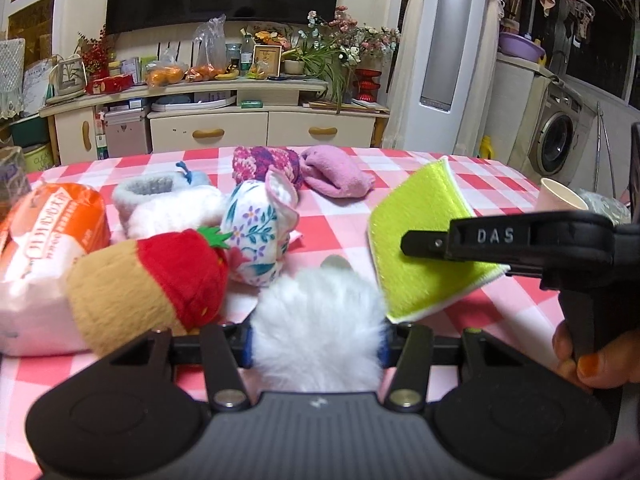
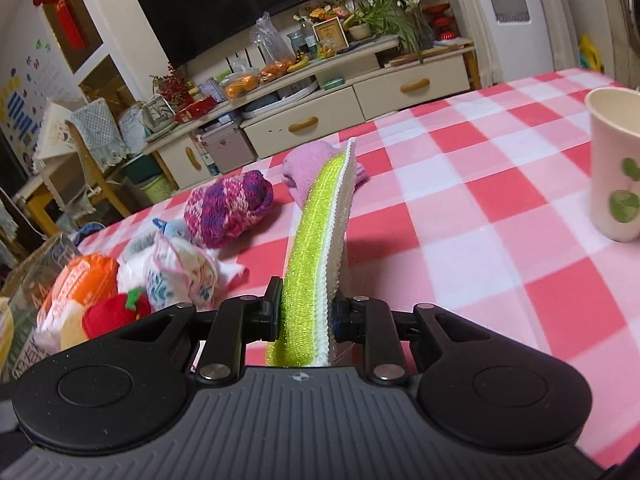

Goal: Organize soft objects
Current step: 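Carry the pompom and sponge toward the cardboard box with both tools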

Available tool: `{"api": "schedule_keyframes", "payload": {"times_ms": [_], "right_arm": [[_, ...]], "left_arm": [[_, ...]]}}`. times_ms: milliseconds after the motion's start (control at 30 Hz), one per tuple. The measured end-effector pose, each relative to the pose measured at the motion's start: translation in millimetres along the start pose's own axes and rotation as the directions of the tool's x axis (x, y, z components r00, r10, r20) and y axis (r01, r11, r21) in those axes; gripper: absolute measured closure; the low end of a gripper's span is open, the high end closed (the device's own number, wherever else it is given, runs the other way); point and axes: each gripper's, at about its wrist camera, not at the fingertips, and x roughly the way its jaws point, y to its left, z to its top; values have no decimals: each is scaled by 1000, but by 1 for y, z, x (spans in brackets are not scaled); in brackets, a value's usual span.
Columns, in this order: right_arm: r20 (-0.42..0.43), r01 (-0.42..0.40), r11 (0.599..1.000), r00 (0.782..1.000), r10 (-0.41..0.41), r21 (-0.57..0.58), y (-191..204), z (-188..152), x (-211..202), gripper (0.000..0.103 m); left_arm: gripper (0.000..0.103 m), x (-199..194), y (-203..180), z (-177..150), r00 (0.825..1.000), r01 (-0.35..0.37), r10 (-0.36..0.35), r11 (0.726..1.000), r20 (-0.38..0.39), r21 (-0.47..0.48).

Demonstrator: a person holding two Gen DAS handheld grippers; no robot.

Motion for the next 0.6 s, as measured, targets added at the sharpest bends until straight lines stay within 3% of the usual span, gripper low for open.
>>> {"api": "schedule_keyframes", "payload": {"times_ms": [600], "right_arm": [[17, 85, 991, 996, -84, -105, 18, -27, -44, 78]], "left_arm": [[53, -54, 3, -9, 999, 45, -46, 998, 14, 48]]}}
